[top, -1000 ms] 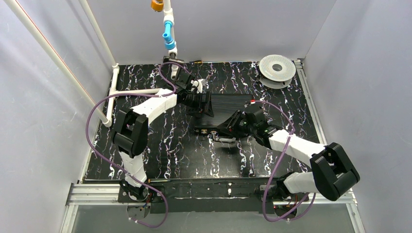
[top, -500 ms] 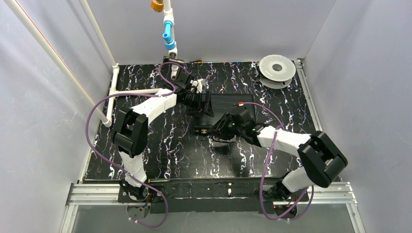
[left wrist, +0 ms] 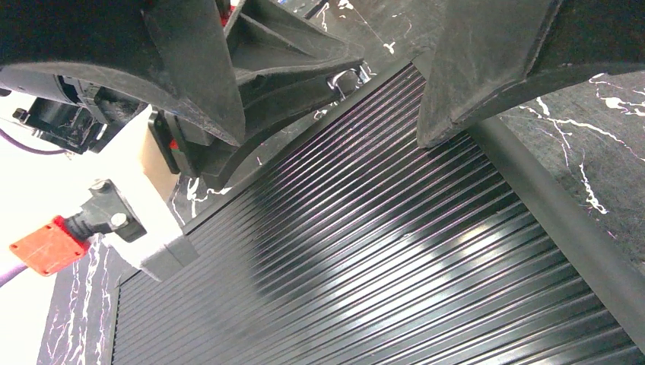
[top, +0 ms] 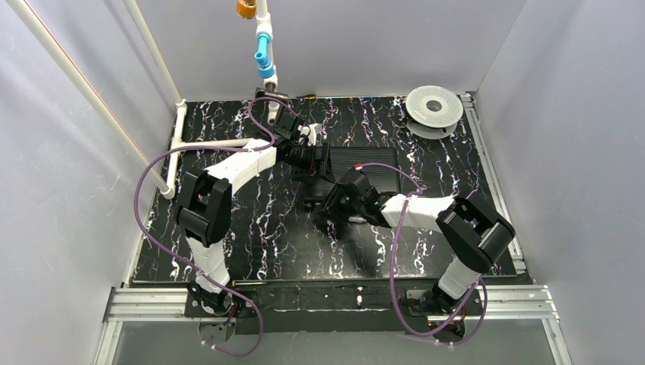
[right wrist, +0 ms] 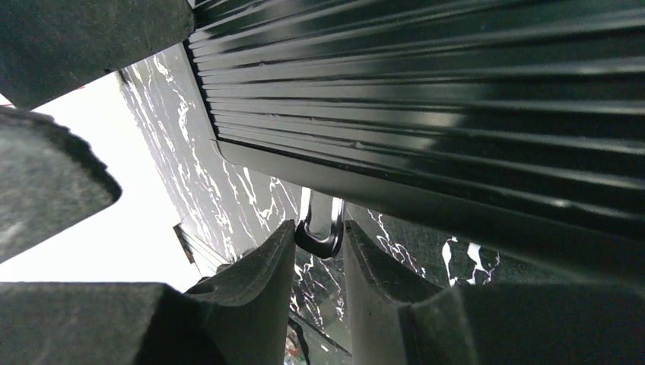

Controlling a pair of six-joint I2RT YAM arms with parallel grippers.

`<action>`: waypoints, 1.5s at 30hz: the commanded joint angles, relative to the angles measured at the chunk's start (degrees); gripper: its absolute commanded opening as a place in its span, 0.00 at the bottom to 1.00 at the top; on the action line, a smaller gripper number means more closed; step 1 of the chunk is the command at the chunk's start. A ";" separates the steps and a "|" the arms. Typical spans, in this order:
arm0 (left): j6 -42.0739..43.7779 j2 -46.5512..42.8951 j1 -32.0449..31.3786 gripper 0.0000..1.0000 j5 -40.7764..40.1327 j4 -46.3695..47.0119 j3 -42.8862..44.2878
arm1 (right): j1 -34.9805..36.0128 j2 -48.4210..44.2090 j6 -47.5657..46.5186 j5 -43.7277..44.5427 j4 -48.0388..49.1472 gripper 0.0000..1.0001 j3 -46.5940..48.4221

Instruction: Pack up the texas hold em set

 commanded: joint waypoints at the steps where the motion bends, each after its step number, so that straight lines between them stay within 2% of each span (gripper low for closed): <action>1: 0.19 1.45 0.99 0.84 -2.17 -2.93 -0.32 | 0.59 3.84 -2.89 1.24 -1.07 0.36 -0.78; 14: 0.08 0.99 0.99 0.84 -1.86 -2.92 -0.19 | 0.15 8.39 -2.29 1.90 1.99 0.35 -1.67; 20: 0.11 0.70 0.99 0.84 -1.79 -2.92 -0.05 | 1.44 5.64 -0.98 5.31 3.57 0.35 -6.42; 30: 0.10 0.82 0.99 0.84 -1.78 -2.92 -0.16 | 3.49 0.98 -6.07 16.26 -10.12 0.35 -4.14; 35: 0.12 0.82 0.99 0.84 -1.85 -2.92 -0.19 | 4.46 3.38 -7.82 19.22 -12.62 0.35 -2.44; 40: 0.12 0.87 0.99 0.84 -1.88 -2.92 -0.30 | 4.79 5.19 -8.99 23.16 -19.37 0.33 1.36; 45: 0.00 0.99 0.99 0.84 -1.45 -2.92 0.01 | 5.83 1.59 -12.49 22.13 -15.65 0.33 -0.83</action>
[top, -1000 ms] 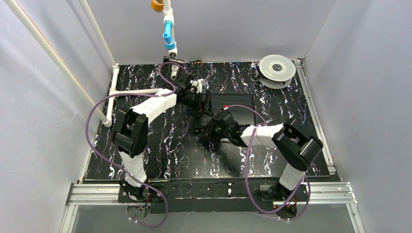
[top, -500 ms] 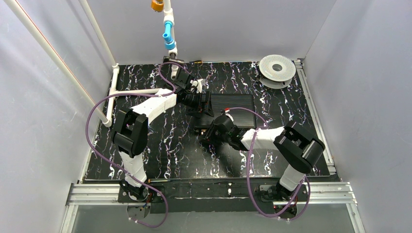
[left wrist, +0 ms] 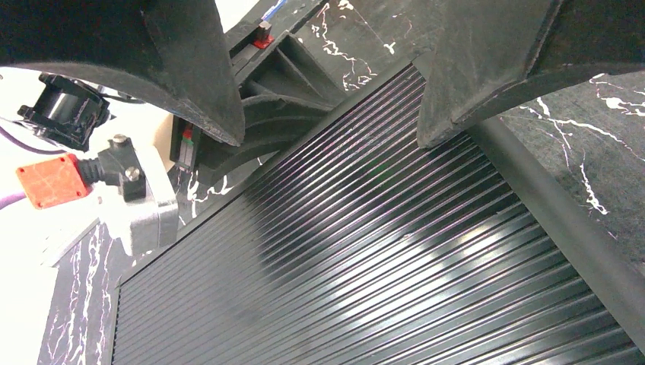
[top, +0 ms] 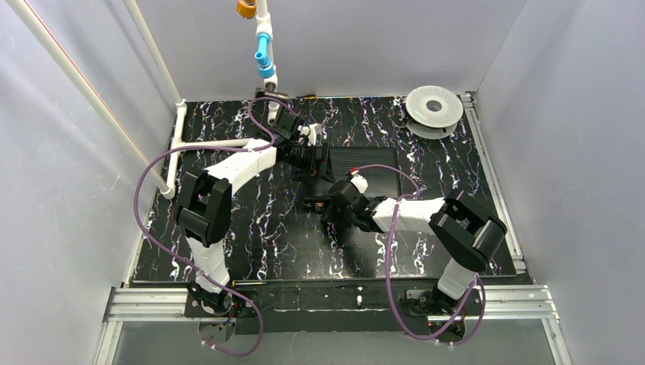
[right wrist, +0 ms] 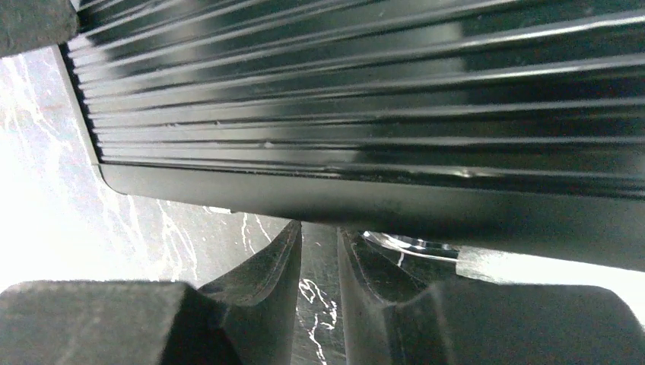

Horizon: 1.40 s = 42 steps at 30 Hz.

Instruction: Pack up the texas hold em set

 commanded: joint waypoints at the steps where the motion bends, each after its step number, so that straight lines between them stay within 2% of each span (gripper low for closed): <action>1: 0.05 0.96 1.03 0.84 -1.62 -2.84 -0.05 | 1.40 -2.78 -6.67 4.46 -6.91 0.34 -3.28; 6: 0.79 0.57 1.03 0.85 -3.05 -3.10 -0.10 | 3.10 -10.23 -11.97 5.50 -7.62 0.36 -3.90; 10: 0.89 -1.33 1.00 0.85 -3.32 -2.78 -0.80 | 3.10 -15.14 -13.96 6.15 -12.15 0.38 -3.29; 19: 1.31 -9.97 0.98 0.88 -5.80 2.34 -5.73 | 2.82 -32.96 -16.17 13.02 -24.57 0.52 -3.37; 26: 3.34 -20.43 0.52 0.92 -10.37 7.12 -12.81 | 0.09 -47.90 -16.34 16.11 -37.65 0.62 -4.37; 34: 7.65 -34.53 -2.81 0.98 -19.09 11.59 -19.82 | -0.41 -60.41 -15.61 23.76 -51.52 0.68 -1.98; 40: 8.21 -43.24 -2.99 0.98 -23.33 6.93 -17.40 | -0.49 -67.33 -13.35 31.28 -59.59 0.86 0.62; 42: 7.59 -48.13 -2.97 0.98 -26.19 5.14 -17.74 | -0.43 -68.45 -15.70 32.01 -60.67 0.87 2.69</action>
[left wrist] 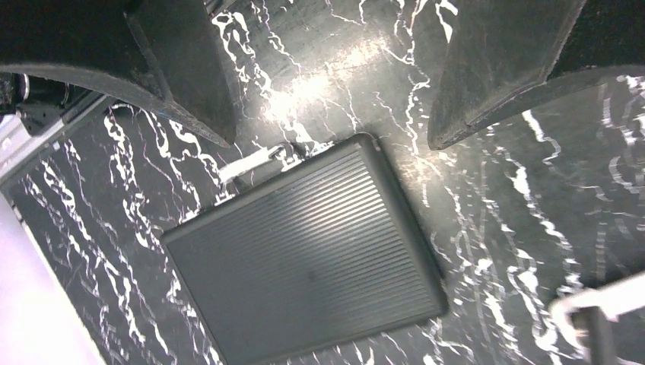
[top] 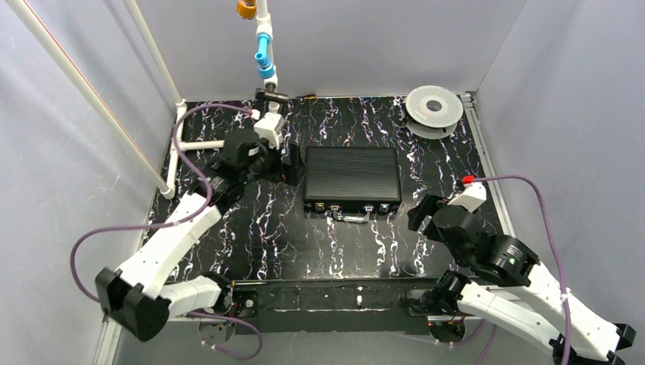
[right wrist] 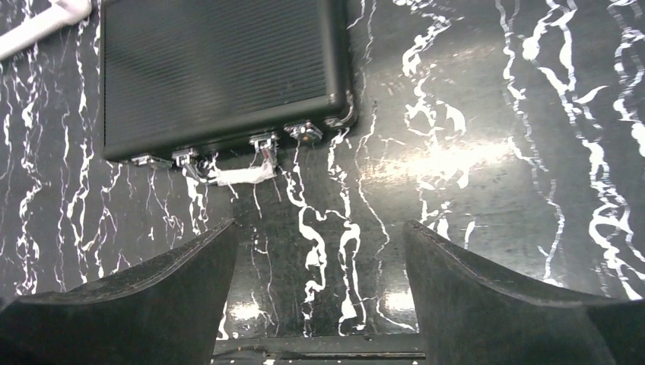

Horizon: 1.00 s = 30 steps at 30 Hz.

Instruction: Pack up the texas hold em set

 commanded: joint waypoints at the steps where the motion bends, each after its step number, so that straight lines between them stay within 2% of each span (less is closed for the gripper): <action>1: 0.35 -10.83 0.00 0.98 -7.07 -4.79 1.35 | -0.31 -2.43 -2.18 7.12 -6.19 0.87 6.59; 6: -4.49 -23.55 0.01 0.98 -13.87 -10.32 0.52 | -0.30 -2.12 -6.86 10.90 -9.73 0.88 14.25; 13: -4.26 -35.82 0.00 0.98 -19.96 -16.16 2.11 | -0.25 -4.04 -11.56 13.82 -11.83 0.91 22.78; 23: -1.40 -40.15 0.00 0.98 -21.99 -14.43 6.08 | -0.29 -12.10 -14.37 13.65 -10.00 0.91 26.21; 30: -1.63 -42.54 0.00 0.98 -25.13 -13.97 7.73 | -0.30 -13.39 -15.21 13.45 -10.78 0.91 28.83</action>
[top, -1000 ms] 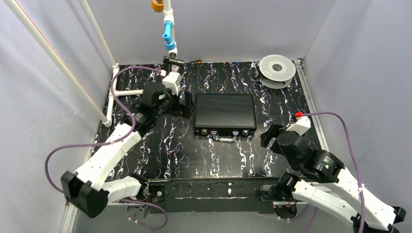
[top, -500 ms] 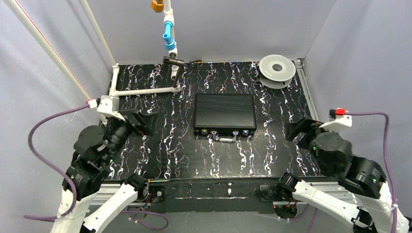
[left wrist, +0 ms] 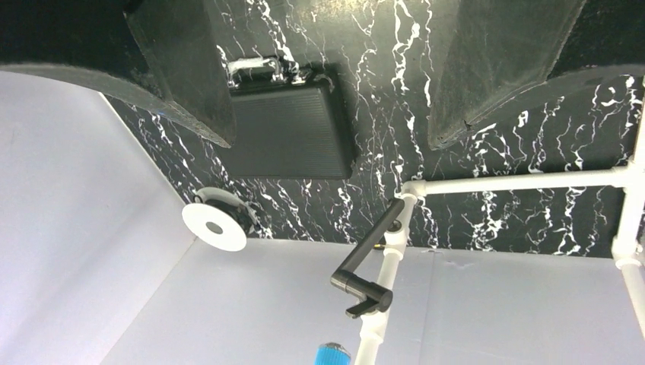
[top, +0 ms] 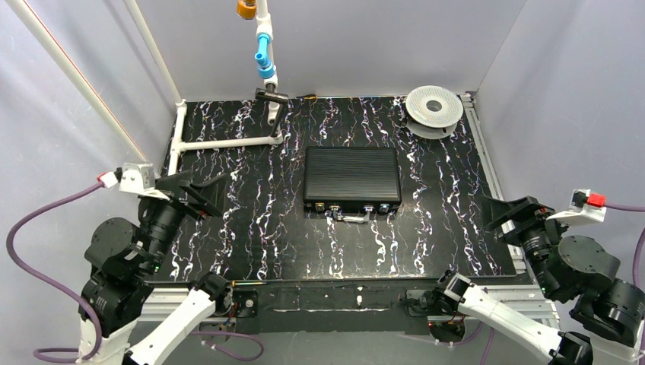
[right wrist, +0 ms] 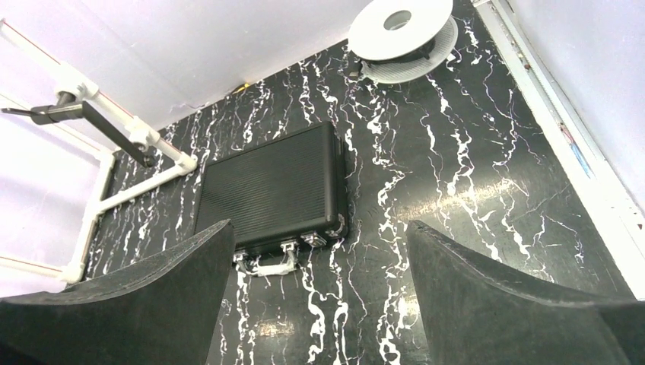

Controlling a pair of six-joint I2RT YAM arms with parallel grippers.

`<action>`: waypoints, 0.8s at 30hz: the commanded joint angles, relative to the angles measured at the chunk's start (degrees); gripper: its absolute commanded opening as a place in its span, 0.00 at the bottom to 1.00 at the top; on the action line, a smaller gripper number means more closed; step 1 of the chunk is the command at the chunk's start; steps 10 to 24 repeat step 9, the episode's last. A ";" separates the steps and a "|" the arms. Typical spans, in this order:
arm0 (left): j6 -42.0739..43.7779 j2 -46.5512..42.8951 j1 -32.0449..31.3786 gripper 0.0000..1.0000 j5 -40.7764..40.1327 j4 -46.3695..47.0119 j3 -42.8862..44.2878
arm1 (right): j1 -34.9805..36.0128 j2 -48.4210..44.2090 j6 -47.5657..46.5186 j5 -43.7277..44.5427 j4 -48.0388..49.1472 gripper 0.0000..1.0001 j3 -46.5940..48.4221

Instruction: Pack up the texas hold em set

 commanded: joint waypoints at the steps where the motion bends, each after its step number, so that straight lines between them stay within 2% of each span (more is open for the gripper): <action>1: 0.82 -1.67 0.05 0.98 -3.16 -0.12 2.67 | -0.25 -0.70 -1.34 1.36 0.57 0.91 2.87; 5: 1.09 -2.28 0.00 0.98 -3.35 -0.38 3.01 | -0.25 -1.85 -1.30 0.90 1.44 0.91 2.74; 8: 1.13 -2.26 0.00 0.98 -3.77 -0.77 3.00 | -0.27 -4.46 -6.99 -3.28 6.38 0.91 -1.08; 24: 1.13 -2.18 0.00 0.98 -3.73 -0.95 3.06 | -0.28 -5.27 -6.63 -2.94 6.93 0.91 -1.78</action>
